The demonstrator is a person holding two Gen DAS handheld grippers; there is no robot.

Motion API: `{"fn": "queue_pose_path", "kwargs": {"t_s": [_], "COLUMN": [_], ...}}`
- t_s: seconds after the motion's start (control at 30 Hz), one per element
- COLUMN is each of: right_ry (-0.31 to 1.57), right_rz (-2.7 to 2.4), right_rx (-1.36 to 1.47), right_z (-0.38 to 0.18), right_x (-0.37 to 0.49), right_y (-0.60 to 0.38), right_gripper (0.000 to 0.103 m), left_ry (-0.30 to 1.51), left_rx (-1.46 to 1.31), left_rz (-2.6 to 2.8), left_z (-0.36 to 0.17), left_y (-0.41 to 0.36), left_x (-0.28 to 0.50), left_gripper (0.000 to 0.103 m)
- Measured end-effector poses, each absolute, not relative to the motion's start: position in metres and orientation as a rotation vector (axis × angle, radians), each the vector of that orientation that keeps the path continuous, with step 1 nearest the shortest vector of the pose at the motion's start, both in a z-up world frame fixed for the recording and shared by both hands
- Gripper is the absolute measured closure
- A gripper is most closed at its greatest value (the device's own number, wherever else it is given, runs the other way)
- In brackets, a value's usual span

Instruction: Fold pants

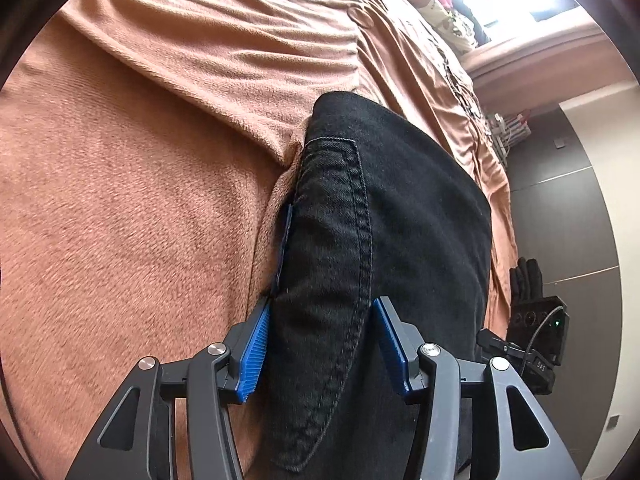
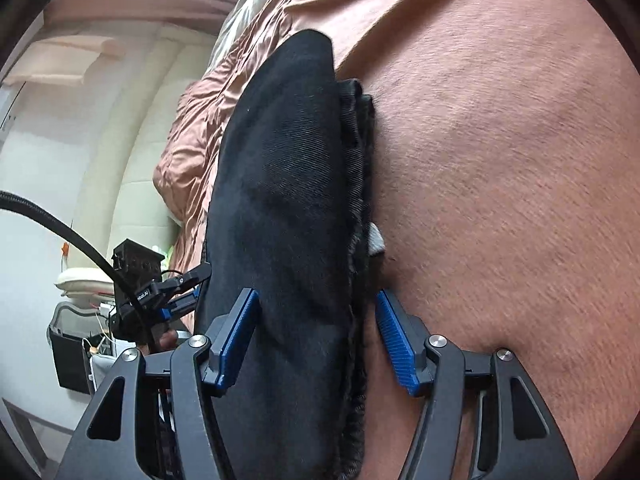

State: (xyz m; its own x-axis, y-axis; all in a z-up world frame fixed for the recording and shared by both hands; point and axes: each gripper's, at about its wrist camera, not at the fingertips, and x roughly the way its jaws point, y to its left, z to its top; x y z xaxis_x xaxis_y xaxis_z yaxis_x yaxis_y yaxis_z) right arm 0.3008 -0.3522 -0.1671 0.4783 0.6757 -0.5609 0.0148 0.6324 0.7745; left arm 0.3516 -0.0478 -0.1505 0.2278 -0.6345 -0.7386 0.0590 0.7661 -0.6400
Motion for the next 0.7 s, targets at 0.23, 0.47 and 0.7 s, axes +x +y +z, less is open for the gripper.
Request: {"fn": "queue_pose_path", "kwargs": {"t_s": [0.23, 0.47, 0.7], "right_ry": [1.016, 1.014, 0.952], "right_rz": [0.513, 0.566, 0.617], "right_rx": [0.821, 0.821, 0.815], "right_z": [-0.170, -0.174, -0.161], "right_x": [0.321, 0.319, 0.310], "right_y": [-0.347, -0.350, -0.348], "right_gripper": [0.047, 0.055, 0.076], "left_ry": [1.251, 1.239, 1.175], "left_rx": [-0.576, -0.597, -0.612], "left_rz": [-0.547, -0.556, -0.600], "left_z": [-0.157, -0.158, -0.136], "left_y": [-0.047, -0.047, -0.041], "left_x": [0.359, 0.360, 0.348], "left_gripper": [0.050, 0.054, 0.074]}}
